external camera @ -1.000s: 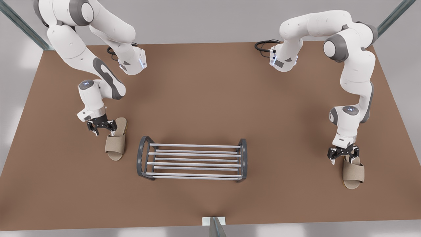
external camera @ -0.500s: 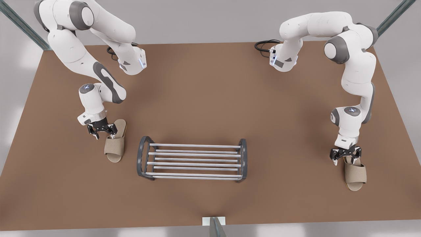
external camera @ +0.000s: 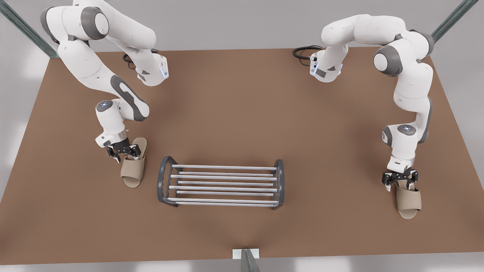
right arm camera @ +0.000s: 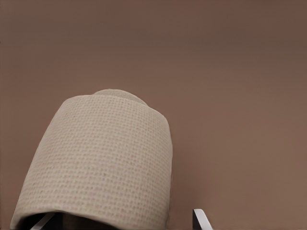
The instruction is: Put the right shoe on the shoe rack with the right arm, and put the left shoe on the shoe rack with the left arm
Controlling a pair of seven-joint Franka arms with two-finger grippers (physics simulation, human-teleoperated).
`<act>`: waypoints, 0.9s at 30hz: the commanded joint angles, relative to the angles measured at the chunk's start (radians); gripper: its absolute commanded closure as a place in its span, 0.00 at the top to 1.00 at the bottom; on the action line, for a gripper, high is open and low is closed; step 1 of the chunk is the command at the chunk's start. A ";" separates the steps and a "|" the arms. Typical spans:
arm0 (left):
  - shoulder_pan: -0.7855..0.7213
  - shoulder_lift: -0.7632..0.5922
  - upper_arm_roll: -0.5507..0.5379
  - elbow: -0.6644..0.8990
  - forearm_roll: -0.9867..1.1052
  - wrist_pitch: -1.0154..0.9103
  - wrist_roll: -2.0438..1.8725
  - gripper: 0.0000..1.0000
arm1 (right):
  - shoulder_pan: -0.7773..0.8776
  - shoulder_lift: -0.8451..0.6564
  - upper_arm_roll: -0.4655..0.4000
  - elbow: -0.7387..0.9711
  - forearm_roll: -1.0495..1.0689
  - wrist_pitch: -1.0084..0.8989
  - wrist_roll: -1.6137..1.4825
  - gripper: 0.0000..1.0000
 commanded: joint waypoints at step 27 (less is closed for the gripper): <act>-0.007 0.020 0.001 0.044 -0.006 -0.030 0.001 0.21 | -0.003 -0.262 0.161 0.084 0.004 -0.145 0.961 0.21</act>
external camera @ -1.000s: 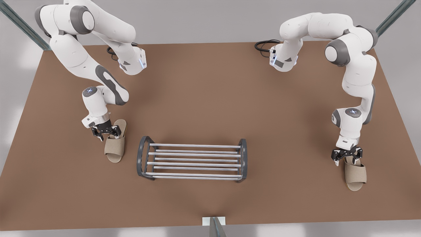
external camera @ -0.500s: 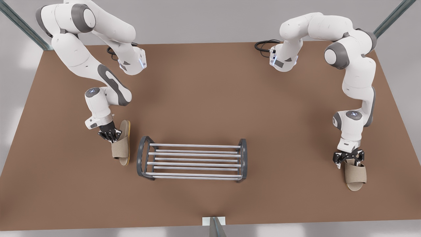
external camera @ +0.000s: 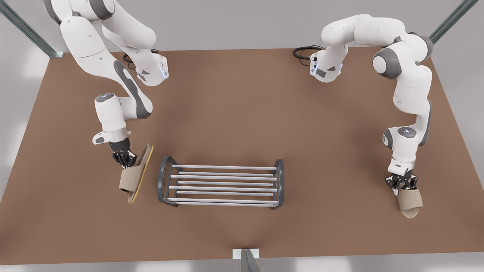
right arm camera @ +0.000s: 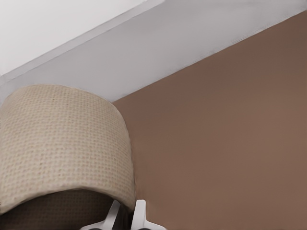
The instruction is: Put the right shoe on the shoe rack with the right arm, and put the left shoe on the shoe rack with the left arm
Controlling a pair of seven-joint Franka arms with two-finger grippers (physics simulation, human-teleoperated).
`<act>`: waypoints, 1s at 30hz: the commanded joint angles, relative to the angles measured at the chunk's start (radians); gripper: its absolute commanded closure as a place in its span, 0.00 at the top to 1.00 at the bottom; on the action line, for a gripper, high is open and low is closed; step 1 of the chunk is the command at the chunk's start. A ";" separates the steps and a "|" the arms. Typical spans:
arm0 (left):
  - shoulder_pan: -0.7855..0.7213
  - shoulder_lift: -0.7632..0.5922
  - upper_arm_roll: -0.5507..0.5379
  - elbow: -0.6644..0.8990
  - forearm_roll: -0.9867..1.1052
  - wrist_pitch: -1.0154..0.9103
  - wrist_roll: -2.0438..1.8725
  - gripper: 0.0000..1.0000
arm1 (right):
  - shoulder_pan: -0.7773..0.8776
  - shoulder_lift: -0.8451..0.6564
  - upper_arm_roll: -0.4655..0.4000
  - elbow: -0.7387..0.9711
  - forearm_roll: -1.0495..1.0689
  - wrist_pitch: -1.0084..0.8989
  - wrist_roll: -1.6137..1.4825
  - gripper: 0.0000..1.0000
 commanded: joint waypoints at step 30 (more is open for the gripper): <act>-0.133 -0.505 -0.192 -0.101 0.009 -0.651 -0.102 0.21 | -0.006 -0.395 0.131 0.277 0.003 -1.024 0.416 0.21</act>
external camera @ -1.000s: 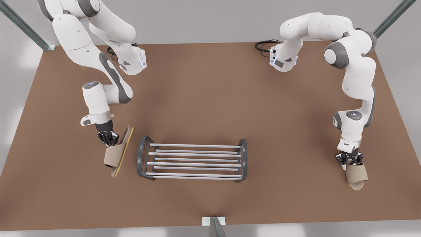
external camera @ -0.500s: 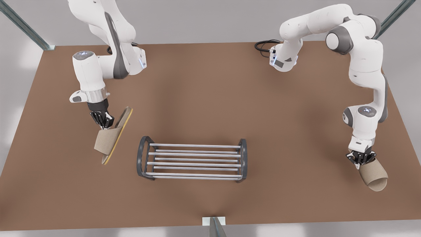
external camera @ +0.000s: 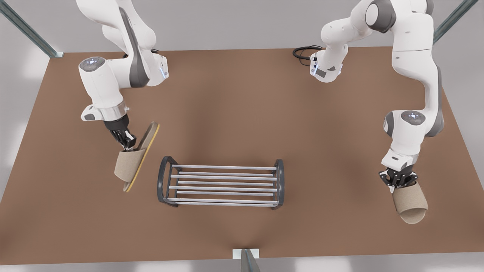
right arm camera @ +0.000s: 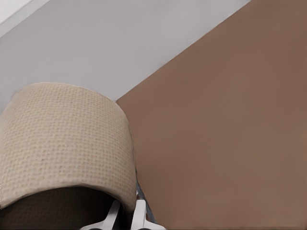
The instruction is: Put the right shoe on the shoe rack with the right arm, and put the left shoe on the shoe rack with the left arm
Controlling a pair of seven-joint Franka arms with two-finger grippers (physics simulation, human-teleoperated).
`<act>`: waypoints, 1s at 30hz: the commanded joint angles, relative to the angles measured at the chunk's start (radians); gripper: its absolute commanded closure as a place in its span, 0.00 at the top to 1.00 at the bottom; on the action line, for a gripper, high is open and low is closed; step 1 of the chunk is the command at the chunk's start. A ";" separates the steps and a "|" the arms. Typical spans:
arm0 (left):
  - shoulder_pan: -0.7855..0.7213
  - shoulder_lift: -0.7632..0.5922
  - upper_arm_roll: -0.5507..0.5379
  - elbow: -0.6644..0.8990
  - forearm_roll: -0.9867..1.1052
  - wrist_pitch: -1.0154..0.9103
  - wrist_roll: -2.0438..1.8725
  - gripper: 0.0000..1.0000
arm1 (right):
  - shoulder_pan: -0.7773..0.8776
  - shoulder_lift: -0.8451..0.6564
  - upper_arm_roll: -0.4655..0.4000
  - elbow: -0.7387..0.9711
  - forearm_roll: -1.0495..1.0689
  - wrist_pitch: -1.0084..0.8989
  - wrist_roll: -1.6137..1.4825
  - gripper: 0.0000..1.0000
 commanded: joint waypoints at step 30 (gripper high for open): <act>-0.391 -0.035 0.000 0.222 0.040 -0.466 -0.432 0.21 | -0.025 0.126 0.087 0.168 -0.093 -0.110 -0.438 0.21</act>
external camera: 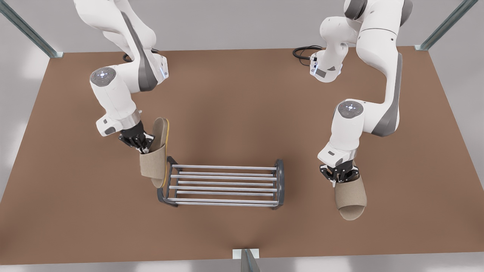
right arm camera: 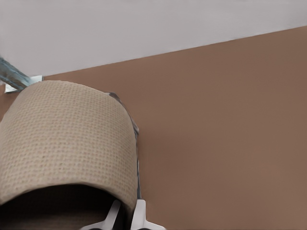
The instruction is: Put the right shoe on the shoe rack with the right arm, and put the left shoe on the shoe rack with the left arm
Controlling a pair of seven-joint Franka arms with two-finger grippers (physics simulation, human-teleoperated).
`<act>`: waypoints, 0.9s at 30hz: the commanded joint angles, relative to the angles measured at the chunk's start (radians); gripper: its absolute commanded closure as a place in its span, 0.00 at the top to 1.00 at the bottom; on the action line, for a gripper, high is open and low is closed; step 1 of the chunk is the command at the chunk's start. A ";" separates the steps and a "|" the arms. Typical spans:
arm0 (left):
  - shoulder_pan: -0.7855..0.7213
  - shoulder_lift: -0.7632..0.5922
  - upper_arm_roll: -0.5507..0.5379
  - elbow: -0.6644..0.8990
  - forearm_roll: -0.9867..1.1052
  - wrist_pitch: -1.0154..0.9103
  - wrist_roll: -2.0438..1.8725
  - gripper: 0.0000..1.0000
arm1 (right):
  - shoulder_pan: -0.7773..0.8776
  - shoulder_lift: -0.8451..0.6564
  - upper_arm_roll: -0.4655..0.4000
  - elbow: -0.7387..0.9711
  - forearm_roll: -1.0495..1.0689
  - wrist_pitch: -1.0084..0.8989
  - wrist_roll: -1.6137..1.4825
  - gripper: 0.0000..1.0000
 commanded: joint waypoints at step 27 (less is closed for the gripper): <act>-0.009 -0.006 -0.002 -0.002 0.001 -0.044 -0.137 0.21 | 0.468 0.522 -0.159 0.446 -0.755 -0.154 0.672 0.21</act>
